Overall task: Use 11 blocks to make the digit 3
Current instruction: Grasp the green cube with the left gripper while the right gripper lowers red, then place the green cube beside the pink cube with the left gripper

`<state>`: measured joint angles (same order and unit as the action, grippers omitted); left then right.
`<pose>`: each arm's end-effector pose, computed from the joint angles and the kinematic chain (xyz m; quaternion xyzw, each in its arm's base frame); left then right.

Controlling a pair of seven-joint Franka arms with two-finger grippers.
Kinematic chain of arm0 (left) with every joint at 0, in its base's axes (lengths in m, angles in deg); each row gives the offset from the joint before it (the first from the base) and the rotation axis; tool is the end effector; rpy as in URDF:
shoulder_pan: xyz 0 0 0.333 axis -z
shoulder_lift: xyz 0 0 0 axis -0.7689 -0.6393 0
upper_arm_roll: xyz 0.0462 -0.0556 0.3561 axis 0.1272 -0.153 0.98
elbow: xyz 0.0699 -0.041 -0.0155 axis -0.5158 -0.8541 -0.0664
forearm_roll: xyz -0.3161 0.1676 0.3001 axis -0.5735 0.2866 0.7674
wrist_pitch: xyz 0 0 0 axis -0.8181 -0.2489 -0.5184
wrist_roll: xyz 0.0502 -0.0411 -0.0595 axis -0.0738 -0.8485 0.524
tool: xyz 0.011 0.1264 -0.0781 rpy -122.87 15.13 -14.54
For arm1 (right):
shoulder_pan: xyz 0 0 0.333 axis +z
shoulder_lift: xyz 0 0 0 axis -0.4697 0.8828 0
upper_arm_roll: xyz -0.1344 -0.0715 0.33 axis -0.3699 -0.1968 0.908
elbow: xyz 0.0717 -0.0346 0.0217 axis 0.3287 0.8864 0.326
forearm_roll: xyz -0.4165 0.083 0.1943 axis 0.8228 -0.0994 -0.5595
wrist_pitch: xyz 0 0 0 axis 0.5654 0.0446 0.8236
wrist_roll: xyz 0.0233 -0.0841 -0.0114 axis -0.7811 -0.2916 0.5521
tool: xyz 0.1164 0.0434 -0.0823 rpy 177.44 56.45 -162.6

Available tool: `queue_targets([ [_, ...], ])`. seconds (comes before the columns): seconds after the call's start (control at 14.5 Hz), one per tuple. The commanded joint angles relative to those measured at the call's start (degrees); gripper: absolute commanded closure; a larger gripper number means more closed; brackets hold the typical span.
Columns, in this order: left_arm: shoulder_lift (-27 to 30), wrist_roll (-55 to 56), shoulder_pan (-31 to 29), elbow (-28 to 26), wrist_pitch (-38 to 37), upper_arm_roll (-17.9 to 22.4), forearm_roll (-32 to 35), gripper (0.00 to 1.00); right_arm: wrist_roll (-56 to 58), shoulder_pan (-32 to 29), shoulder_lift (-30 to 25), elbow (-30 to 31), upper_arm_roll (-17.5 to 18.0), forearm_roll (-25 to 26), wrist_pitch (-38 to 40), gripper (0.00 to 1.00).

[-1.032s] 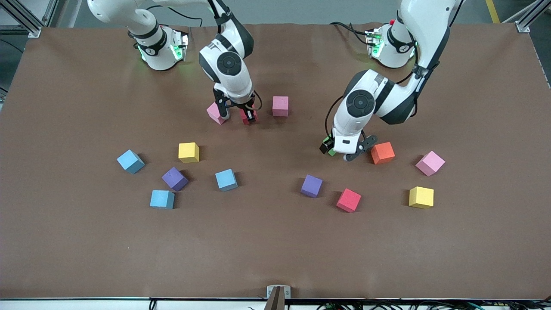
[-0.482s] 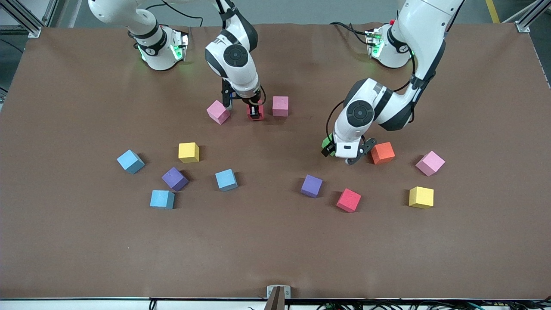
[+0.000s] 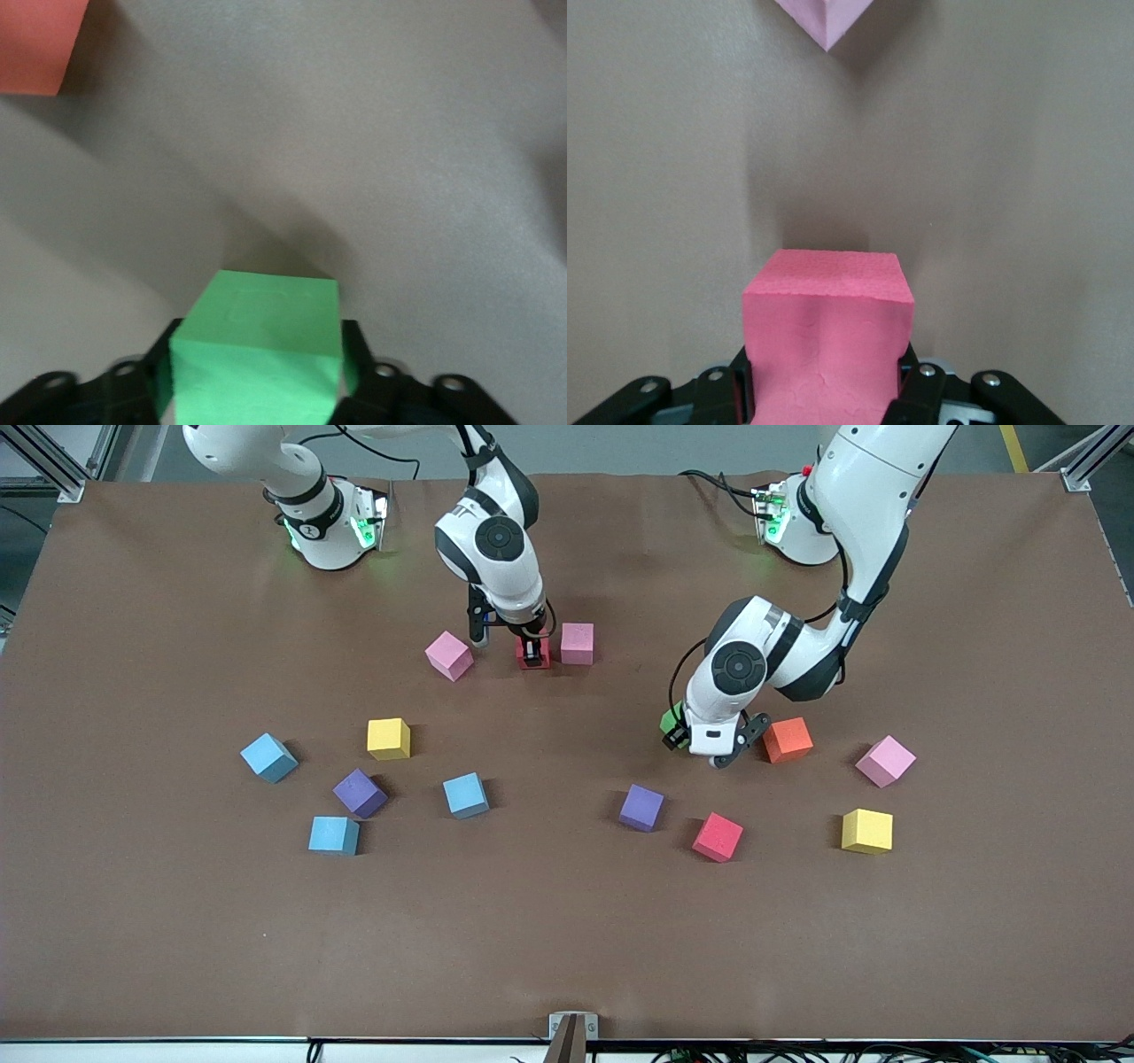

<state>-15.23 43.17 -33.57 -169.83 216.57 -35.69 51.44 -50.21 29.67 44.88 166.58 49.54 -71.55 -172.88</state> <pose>0.5294 -0.3476 0.1376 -0.9264 -0.3694 0.0699 0.0219 0.3353 0.4974 0.1463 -0.7287 0.6833 0.0450 0.0060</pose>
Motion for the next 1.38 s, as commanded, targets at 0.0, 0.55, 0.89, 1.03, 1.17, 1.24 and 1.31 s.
queue_targets([
  [0.0,0.78,5.2,0.27,-0.17,0.52,-0.5,1.14,0.66,-2.24,1.29,1.68,-1.5,-0.39,-0.37,-0.44,0.72],
  [0.55,2.71,27.24,2.47,-2.45,1.83,-4.27,1.14,0.74,-5.66,2.79,3.45,-2.74,-0.39,-0.37,-0.53,0.72],
  [0.89,5.52,43.24,1.85,-7.1,9.1,-8.84,0.7,0.76,-7.33,3.58,3.62,-2.74,-0.39,-0.45,-0.62,0.72],
  [1.03,6.57,48.79,2.12,-10.18,12.81,-9.9,0.7,0.76,-7.78,3.58,3.71,-2.74,-0.48,-0.45,-0.7,0.72],
  [1.17,7.63,52.3,2.38,-11.85,13.09,-10.95,0.7,0.76,-7.78,3.84,4.06,-2.65,-0.48,-0.45,-1.58,0.71],
  [1.24,7.9,55.28,2.38,-12.3,13.26,-12.0,0.7,0.76,-7.87,3.84,4.24,-2.65,-0.39,-0.45,-1.84,0.71],
  [1.31,7.9,58.18,2.47,-12.48,13.78,-12.97,0.61,0.76,-7.87,3.93,4.24,-2.65,-0.48,-0.45,-1.93,0.69],
])
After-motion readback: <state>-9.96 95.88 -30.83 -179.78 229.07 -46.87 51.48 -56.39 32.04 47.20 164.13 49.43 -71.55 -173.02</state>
